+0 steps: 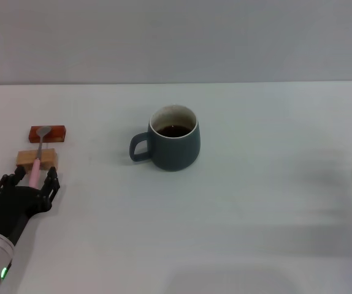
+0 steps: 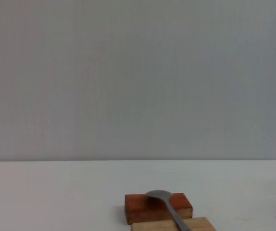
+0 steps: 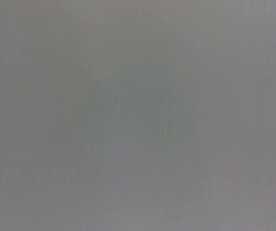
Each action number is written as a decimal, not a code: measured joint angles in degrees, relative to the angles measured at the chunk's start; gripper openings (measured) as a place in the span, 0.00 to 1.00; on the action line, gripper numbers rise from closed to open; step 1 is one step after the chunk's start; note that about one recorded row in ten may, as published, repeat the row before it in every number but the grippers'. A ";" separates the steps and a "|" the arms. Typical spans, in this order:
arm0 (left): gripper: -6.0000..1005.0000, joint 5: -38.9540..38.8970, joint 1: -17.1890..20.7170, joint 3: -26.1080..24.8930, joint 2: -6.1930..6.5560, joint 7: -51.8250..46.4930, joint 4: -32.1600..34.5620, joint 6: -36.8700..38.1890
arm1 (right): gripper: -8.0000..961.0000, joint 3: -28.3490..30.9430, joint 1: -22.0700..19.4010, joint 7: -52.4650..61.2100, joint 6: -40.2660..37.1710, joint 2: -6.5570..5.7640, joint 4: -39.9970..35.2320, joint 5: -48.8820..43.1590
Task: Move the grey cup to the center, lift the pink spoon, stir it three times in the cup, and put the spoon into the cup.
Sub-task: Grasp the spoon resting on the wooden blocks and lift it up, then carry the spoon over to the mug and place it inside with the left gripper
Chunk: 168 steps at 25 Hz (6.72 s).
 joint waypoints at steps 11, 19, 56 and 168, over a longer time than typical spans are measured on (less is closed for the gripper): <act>0.53 0.04 -0.07 0.42 0.07 0.00 -0.21 0.39 | 0.01 0.00 0.01 0.00 0.12 -0.03 0.04 -0.03; 0.43 0.00 0.09 0.46 0.07 0.00 -0.12 0.55 | 0.01 0.00 0.01 0.03 0.44 -0.03 0.02 -0.03; 0.15 0.19 0.49 1.54 0.51 0.82 -1.09 8.43 | 0.01 -0.18 0.01 0.09 1.15 -0.02 0.20 -0.12; 0.15 -0.09 9.04 -23.46 5.50 51.48 -82.78 -83.34 | 0.01 8.88 -6.12 0.08 1.23 0.06 -2.12 0.41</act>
